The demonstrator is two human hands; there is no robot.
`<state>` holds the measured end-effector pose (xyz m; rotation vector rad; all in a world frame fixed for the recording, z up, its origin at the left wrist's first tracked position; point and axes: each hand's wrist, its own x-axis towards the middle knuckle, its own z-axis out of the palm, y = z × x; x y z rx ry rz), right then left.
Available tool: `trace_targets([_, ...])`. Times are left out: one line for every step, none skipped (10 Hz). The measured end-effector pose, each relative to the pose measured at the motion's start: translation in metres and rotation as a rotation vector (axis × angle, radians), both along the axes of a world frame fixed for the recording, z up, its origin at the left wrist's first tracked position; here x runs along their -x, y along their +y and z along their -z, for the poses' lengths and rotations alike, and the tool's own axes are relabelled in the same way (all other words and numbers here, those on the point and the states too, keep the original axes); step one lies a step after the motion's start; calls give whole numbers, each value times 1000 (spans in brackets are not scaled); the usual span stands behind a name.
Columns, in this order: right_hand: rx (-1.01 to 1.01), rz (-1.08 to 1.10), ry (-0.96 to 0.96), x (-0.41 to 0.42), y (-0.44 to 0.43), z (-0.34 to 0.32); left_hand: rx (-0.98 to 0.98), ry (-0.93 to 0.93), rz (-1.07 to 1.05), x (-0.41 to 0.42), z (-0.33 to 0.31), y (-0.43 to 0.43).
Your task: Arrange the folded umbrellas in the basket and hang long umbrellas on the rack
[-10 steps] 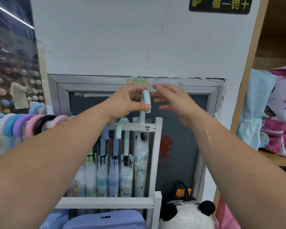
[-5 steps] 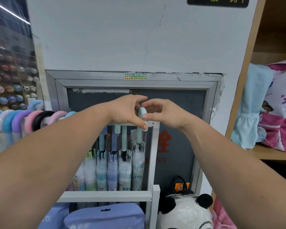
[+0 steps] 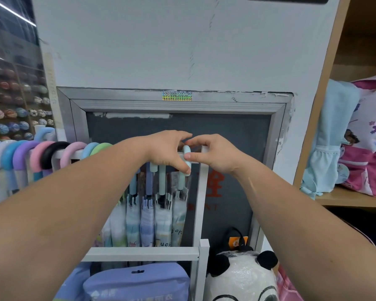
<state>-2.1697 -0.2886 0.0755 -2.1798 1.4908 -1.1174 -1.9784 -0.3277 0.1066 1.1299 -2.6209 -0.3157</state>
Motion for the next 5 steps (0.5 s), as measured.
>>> trace_targets([-6,11,66,-1,1,-1,34,-15,-24,1,1,1])
trace_targets([3,34,87,-1,4,-3,-10,47,-26,-3,3,3])
trace_targets([37,53,-35,1,9,-7,-85,259,-35,-12,2,6])
trace_targets([86,114,-99,4,21,-16,-51,501,-96,-23,2,13])
trace_targets([137,129,-176,8,36,-29,2,620,-155,-32,-4,21])
